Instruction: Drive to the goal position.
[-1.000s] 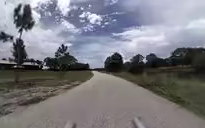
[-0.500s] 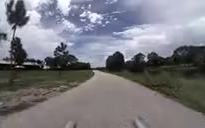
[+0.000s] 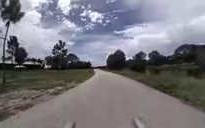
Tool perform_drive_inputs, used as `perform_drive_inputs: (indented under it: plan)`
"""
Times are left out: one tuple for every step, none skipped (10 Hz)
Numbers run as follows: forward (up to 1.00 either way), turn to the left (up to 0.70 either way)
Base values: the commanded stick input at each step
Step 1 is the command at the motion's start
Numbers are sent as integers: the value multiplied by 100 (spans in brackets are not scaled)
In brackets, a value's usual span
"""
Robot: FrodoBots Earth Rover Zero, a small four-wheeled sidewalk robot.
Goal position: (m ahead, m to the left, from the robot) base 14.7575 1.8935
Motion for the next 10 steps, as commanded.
perform_drive_inputs:
  plan:
    - [85,0]
    - [85,0]
    - [85,0]
    - [85,0]
    - [85,0]
    - [85,0]
    - [85,0]
    - [85,0]
    - [85,0]
    - [85,0]
